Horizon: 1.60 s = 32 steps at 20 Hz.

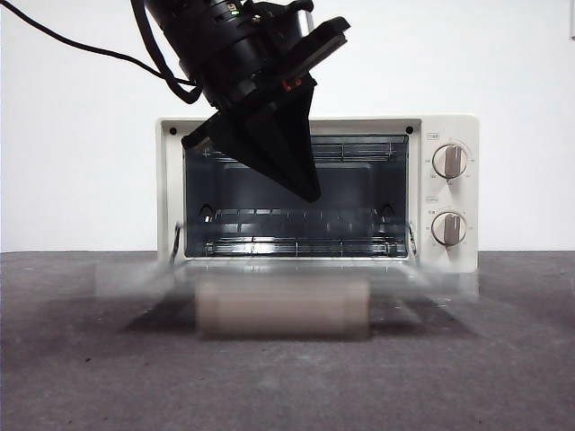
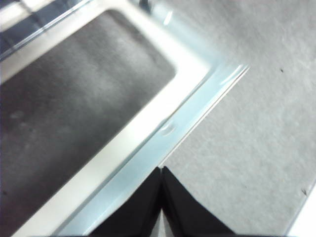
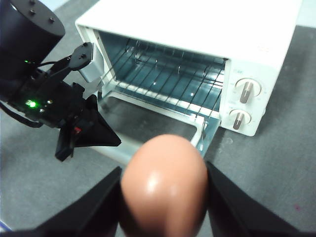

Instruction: Eggoven

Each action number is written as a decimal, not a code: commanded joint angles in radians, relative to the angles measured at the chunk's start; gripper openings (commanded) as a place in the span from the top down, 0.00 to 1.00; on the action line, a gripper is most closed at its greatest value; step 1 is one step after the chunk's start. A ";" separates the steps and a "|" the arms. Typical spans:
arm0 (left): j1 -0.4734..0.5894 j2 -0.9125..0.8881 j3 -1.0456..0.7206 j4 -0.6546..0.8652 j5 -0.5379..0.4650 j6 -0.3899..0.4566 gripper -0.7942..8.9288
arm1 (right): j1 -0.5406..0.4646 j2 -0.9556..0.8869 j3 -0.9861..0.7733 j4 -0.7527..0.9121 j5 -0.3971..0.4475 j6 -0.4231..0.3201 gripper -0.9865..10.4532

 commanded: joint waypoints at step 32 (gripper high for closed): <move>0.471 -1.016 -0.303 -0.271 0.066 0.034 0.91 | -0.159 0.898 -0.027 0.780 -0.087 -0.049 0.91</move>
